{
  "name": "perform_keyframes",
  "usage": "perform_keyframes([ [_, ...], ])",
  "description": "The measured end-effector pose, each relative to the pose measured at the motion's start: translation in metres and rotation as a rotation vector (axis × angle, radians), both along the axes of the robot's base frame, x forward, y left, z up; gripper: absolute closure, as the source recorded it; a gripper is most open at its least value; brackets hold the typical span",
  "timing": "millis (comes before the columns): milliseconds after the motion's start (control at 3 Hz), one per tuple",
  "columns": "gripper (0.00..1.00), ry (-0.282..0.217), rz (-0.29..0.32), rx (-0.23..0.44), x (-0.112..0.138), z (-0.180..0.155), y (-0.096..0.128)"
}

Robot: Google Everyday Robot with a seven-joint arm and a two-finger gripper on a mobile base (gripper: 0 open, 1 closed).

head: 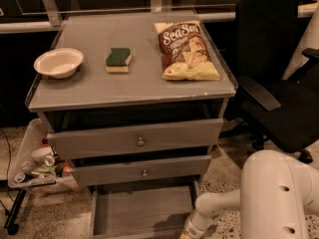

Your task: Close bottom drawer

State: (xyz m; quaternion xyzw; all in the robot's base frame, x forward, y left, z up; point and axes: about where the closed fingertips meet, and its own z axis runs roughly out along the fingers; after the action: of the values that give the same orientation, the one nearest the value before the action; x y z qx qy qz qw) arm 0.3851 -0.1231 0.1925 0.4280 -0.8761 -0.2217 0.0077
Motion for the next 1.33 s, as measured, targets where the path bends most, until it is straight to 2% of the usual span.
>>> perform_keyframes([
  [333,1.00,0.003,0.003,-0.009,0.0033,-0.0104,0.0020],
  [667,0.81,0.003,0.003,-0.009,0.0033,-0.0105,0.0021],
  [1333,0.35,0.003,0.003,-0.008,0.0033,-0.0105,0.0021],
])
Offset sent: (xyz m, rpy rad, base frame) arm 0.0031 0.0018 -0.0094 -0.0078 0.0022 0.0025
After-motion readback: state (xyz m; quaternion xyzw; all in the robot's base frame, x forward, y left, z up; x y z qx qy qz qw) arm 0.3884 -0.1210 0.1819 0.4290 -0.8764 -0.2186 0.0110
